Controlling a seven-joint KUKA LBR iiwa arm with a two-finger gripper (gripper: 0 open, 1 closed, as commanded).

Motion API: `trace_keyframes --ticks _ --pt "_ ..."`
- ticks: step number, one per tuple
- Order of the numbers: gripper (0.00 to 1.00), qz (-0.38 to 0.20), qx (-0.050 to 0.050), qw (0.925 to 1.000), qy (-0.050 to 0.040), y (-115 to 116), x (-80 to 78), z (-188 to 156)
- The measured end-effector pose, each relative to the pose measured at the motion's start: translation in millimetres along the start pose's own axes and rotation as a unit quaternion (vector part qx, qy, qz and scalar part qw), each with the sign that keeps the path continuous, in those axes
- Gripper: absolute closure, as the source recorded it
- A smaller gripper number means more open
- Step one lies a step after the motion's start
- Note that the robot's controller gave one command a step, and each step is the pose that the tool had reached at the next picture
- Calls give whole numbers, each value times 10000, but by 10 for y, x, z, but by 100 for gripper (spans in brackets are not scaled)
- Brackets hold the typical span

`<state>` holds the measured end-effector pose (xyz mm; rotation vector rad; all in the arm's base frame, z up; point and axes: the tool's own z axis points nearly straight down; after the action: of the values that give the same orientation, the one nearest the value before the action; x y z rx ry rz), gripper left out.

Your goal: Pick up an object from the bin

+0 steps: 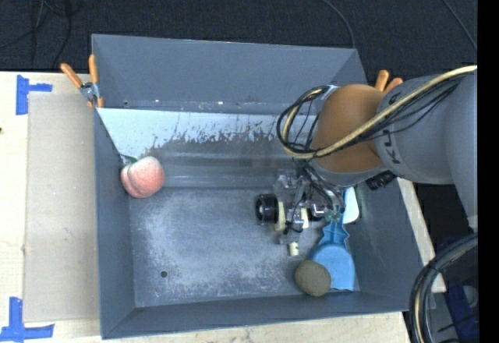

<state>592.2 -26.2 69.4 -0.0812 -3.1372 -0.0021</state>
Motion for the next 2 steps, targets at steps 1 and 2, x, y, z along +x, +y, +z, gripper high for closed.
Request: trace_keyframes --ticks 1,2 --pt "0 -56 2 10000 4 101 -48 -18" --pt "100 5 -2 10000 17 6 3 5"
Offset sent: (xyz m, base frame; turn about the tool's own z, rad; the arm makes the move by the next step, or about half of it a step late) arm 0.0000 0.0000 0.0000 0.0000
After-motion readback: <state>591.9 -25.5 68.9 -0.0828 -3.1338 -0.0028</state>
